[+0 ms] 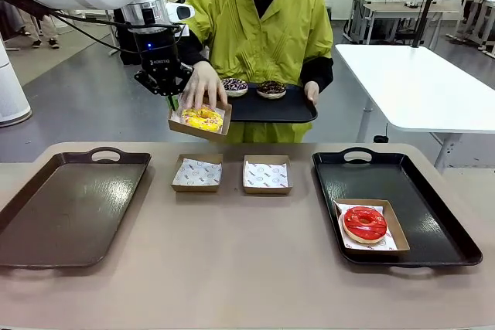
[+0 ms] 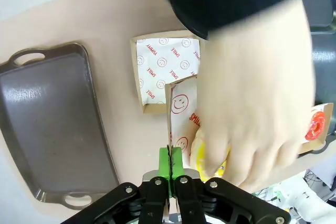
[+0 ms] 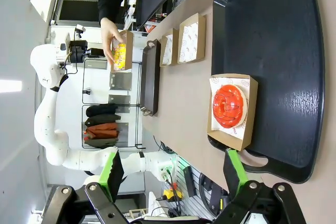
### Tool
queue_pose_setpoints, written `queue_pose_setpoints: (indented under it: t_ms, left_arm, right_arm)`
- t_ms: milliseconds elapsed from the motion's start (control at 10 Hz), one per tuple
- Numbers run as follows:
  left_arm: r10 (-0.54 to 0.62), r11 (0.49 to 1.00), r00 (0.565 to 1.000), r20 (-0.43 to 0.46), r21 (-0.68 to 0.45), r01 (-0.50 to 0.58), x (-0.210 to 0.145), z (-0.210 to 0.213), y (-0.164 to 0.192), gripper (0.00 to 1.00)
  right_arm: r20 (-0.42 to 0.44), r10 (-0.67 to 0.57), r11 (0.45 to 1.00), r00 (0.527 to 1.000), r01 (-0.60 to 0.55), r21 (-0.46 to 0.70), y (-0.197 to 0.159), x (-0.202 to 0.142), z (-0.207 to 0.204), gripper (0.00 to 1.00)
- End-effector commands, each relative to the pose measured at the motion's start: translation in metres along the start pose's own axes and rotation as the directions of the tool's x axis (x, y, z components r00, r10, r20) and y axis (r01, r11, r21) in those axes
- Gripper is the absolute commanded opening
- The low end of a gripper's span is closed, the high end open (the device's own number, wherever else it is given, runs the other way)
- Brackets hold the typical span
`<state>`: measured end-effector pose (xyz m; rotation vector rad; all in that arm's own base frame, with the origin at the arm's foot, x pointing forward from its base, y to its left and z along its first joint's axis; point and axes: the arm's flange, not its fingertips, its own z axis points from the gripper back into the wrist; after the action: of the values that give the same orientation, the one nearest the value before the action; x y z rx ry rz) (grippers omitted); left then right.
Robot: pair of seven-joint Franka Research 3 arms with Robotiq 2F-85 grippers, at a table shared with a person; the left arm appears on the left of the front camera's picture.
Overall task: Individually package the donuts and arrange them on the tray.
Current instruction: Place the picked Paper togo box on the Handle tray while simultaneously picking up another Paper togo box from the table with the other hand.
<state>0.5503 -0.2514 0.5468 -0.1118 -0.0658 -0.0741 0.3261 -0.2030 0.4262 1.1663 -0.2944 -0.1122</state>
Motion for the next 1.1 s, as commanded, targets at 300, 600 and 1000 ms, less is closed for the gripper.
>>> queue_pose_setpoints:
  t_ms: [300, 600, 1000]
  left_arm:
    - [0.006, 1.0, 1.0, 0.001, -0.008, -0.006, -0.005, 0.001, 0.002, 0.0]
    - [0.006, 1.0, 1.0, 0.001, -0.008, -0.006, -0.005, 0.001, 0.002, 0.0]
    - [-0.071, 0.996, 0.997, -0.008, -0.053, 0.071, -0.031, 0.032, 0.025, 0.01]
  right_arm:
    - [-0.004, -0.001, 1.0, 1.0, 0.001, 0.006, 0.0, 0.0, 0.002, 1.0]
    - [-0.004, -0.001, 1.0, 1.0, 0.001, 0.006, 0.0, 0.0, 0.002, 1.0]
    - [-0.012, 0.027, 0.996, 1.0, -0.028, -0.084, 0.038, 0.024, -0.018, 1.0]
